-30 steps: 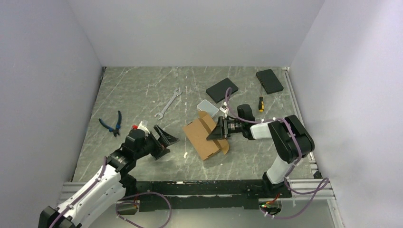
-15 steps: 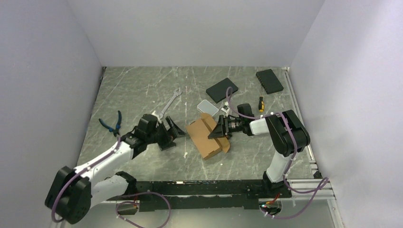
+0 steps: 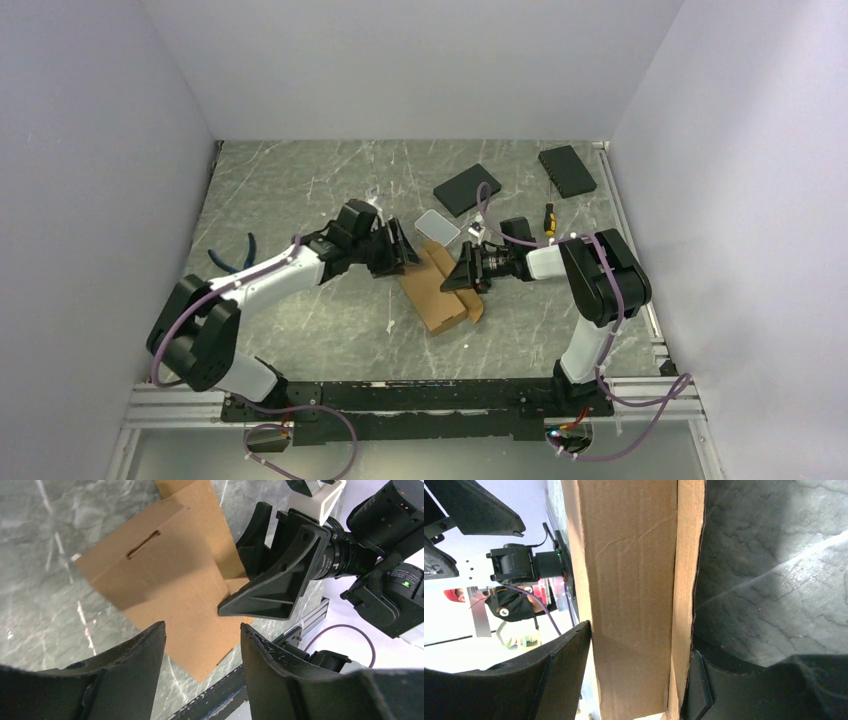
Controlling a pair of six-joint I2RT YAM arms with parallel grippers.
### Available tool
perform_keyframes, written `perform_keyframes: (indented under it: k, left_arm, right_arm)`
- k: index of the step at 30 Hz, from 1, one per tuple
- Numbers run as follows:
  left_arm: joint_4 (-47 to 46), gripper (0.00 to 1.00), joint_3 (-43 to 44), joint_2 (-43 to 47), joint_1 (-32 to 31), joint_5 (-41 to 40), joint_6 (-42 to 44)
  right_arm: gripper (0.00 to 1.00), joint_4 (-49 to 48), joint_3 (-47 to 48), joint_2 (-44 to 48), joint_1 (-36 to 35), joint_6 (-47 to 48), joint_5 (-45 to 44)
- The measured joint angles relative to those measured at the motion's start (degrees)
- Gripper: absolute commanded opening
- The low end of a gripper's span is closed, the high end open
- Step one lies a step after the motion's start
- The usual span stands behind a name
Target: Fold the paper box
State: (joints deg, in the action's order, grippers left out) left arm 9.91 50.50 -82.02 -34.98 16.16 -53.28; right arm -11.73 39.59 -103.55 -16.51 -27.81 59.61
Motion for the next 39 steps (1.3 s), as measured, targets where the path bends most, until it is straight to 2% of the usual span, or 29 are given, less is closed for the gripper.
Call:
perform_keyframes:
  k: [11, 20, 27, 33, 39]
  left_arm:
    - [0.96, 0.59, 9.31, -14.36, -2.95, 0.87, 2.23]
    - [1.44, 0.59, 11.87, -16.74, -2.93, 1.90, 2.89]
    - [1.77, 0.60, 12.48, -17.18, -2.95, 2.03, 3.06]
    - [3.15, 0.61, 13.79, -17.18, -2.97, 1.99, 3.56]
    - [5.20, 0.61, 15.19, -15.10, -2.97, 1.36, 4.68]
  right_arm:
    - [0.70, 6.14, 2.56, 1.70, 0.13, 4.90, -3.89]
    - [0.77, 12.15, 4.98, 5.40, 0.26, 10.80, -12.98]
    - [0.78, 15.98, 6.16, 8.74, 0.28, 16.81, -20.15]
    - [0.73, 17.97, 6.32, 14.05, 0.37, 22.80, -25.33]
    - [0.50, 18.97, 6.32, 19.10, 0.35, 30.51, -25.99]
